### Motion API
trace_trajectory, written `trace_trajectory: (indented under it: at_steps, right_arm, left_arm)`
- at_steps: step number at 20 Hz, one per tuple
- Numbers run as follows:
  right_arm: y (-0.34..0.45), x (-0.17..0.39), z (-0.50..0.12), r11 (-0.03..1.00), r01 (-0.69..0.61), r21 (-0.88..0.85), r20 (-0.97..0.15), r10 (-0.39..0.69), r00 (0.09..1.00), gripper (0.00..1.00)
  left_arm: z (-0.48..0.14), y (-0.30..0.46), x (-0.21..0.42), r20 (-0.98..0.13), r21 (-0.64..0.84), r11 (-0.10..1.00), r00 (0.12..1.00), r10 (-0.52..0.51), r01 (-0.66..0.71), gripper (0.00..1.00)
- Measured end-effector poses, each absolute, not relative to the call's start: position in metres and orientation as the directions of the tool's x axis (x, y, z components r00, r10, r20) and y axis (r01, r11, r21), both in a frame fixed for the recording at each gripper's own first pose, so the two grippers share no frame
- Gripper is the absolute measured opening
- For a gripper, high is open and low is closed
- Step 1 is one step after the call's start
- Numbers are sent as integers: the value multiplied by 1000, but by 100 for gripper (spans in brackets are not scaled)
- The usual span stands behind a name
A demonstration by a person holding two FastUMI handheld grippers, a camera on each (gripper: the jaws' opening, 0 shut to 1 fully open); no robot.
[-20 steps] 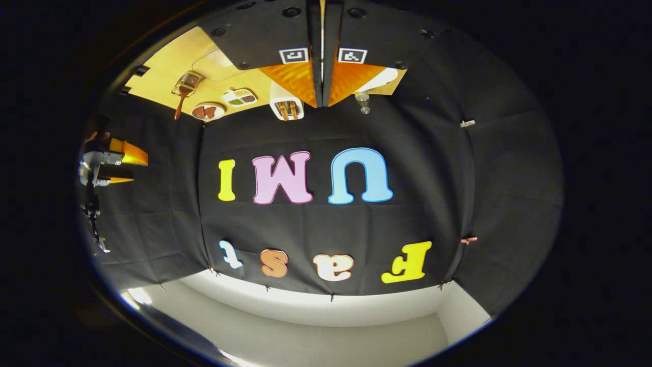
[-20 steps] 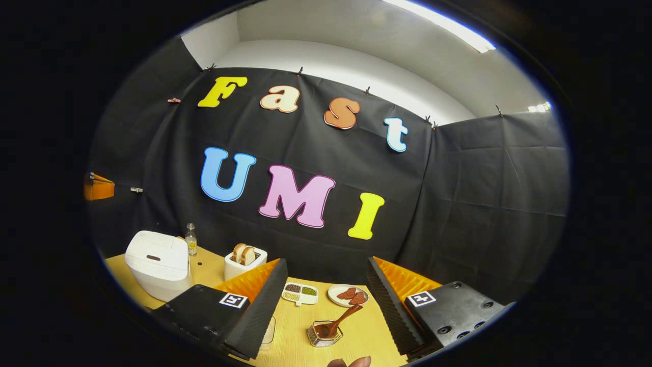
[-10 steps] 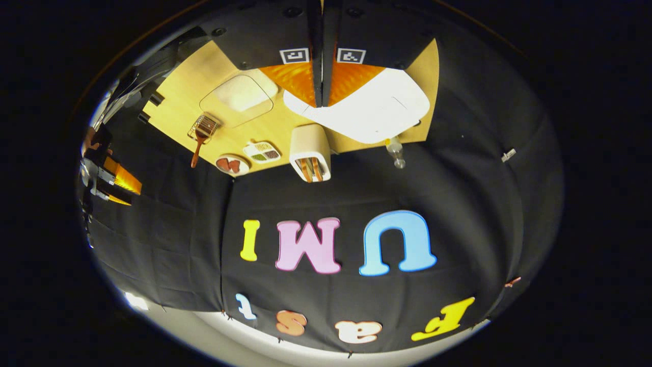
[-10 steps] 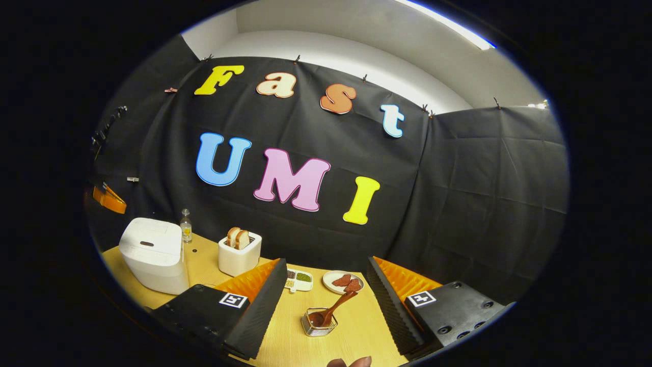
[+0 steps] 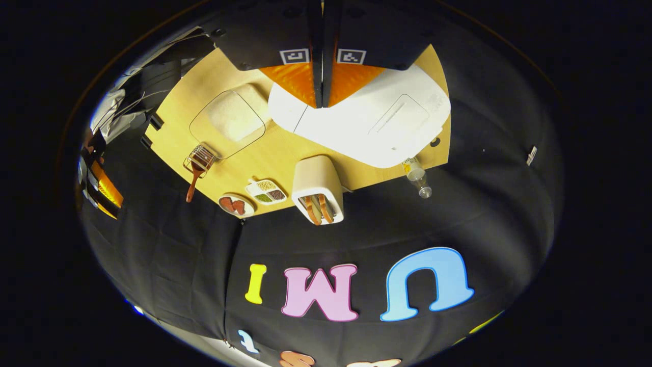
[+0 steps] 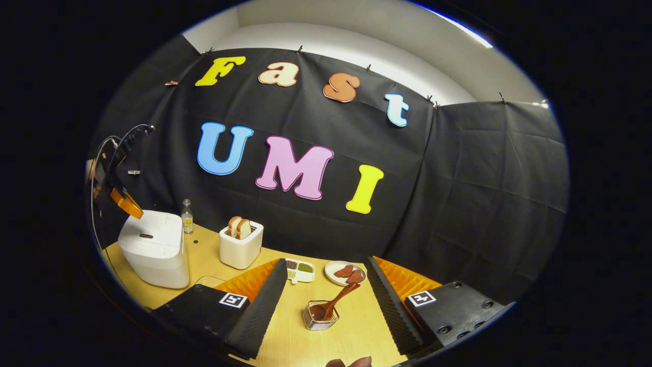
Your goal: Close the left gripper, press the button to open the rice cooker; take a wooden spoon from the chopstick holder with the right hand, scoop a spoonful of rice and pour it into the rice cooker, then put the wooden spoon back into the chopstick holder.
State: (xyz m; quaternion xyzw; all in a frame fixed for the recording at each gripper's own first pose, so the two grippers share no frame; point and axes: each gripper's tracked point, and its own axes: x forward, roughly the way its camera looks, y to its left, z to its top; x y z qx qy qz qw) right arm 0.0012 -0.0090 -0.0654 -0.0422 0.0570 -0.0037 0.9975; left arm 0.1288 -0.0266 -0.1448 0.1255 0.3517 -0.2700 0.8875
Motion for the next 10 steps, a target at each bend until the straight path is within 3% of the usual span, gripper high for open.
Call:
trace_trajectory:
  at_steps: [7,10]
  right_arm:
    - [2,7,-55,993,-1,-114,-79,-8,997,98]
    - [3,6,-57,994,5,-108,-78,-13,997,98]
  left_arm:
    - [-183,-22,147,-789,-11,757,460,-408,653,6]
    - [-196,-17,154,-808,-6,759,444,-388,651,6]
